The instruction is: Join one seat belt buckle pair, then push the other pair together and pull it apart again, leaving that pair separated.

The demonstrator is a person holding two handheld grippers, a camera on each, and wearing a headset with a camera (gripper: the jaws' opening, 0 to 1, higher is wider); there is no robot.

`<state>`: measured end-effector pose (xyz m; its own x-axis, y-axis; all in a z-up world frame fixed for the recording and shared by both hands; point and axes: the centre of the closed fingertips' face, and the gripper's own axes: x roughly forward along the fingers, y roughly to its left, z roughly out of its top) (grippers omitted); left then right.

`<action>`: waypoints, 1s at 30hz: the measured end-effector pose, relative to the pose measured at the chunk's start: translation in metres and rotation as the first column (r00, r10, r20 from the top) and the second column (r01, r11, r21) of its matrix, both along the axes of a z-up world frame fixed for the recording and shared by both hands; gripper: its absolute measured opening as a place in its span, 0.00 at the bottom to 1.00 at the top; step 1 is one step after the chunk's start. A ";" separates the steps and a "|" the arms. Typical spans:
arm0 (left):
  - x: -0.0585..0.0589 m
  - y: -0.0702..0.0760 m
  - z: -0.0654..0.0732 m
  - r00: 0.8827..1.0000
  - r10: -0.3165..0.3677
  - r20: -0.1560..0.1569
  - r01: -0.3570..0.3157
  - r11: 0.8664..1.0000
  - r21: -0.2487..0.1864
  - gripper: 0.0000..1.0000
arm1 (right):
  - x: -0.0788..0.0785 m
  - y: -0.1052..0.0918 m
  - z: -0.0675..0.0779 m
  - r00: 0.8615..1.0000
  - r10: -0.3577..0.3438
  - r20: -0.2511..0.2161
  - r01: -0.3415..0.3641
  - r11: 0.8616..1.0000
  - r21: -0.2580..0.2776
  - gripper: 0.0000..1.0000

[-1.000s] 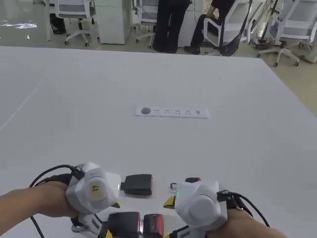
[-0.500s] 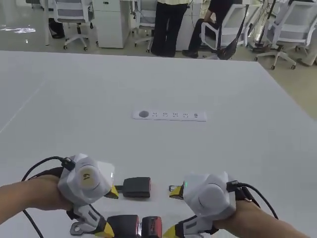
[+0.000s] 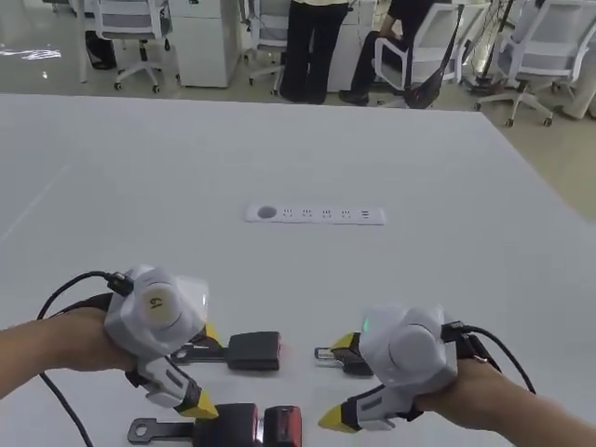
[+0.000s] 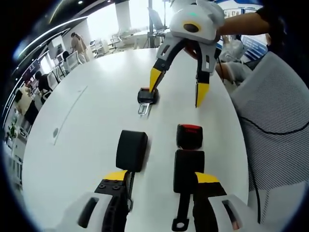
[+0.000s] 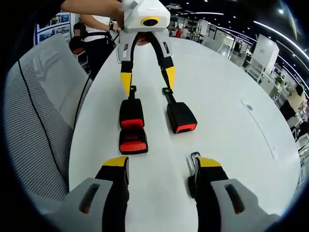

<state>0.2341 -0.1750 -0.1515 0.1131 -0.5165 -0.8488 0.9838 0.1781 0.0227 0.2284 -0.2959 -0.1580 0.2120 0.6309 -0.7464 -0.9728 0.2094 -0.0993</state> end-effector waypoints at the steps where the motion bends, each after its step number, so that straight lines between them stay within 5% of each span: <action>1: 0.002 -0.001 0.000 1.000 0.004 0.001 -0.004 1.000 -0.002 0.54 | 0.001 -0.002 0.000 1.000 -0.003 0.000 0.003 1.000 -0.002 0.53; 18: 0.038 -0.007 -0.011 1.000 0.010 -0.002 -0.010 1.000 0.005 0.52 | 0.028 -0.031 -0.006 1.000 -0.018 0.009 0.018 1.000 -0.025 0.49; 30: 0.051 -0.013 -0.023 1.000 -0.014 -0.020 0.015 0.999 0.040 0.46 | 0.043 -0.049 -0.017 1.000 0.004 0.005 -0.004 0.998 -0.068 0.46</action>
